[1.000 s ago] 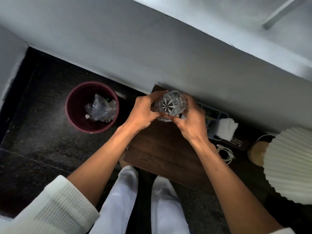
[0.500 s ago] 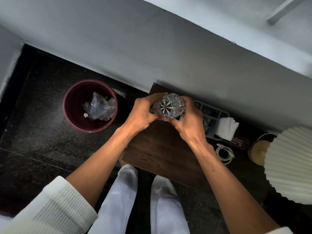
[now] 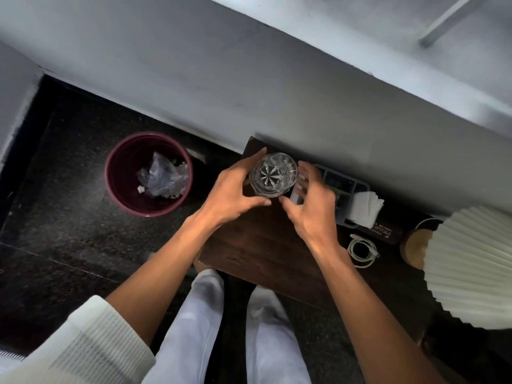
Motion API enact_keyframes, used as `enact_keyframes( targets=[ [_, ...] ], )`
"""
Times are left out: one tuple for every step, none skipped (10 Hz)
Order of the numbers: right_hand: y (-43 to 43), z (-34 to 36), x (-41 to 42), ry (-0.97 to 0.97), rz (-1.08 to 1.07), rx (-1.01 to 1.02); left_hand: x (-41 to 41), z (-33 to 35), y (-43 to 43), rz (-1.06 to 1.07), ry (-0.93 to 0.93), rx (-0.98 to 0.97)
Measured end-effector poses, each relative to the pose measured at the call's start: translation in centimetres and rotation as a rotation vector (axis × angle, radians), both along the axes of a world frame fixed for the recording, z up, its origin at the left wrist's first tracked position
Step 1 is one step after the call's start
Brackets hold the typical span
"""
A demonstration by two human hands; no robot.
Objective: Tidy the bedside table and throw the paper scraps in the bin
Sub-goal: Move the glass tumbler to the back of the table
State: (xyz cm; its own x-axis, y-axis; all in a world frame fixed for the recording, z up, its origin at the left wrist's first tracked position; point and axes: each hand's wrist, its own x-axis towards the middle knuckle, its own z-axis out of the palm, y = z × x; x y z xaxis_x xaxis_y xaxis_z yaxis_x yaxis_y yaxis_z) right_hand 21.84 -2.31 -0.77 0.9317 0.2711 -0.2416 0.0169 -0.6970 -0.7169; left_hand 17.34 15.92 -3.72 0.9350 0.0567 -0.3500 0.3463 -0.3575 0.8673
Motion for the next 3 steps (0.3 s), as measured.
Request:
enact_keyframes(
  targets=[
    [-1.0, 1.7, -1.9, -0.002, -0.109, 0.01, -2.0, 1.4, -0.5, -0.012, -0.031, 0.055],
    [-2.3, 3.2, -3.7, -0.049, -0.13, -0.031, -4.1, 2.5, -1.6, 0.028, -0.08, 0.163],
    [-3.8, 5.0, -5.6, -0.104, -0.129, -0.067, -6.3, 4.7, -4.0, 0.171, -0.074, 0.278]
  ],
)
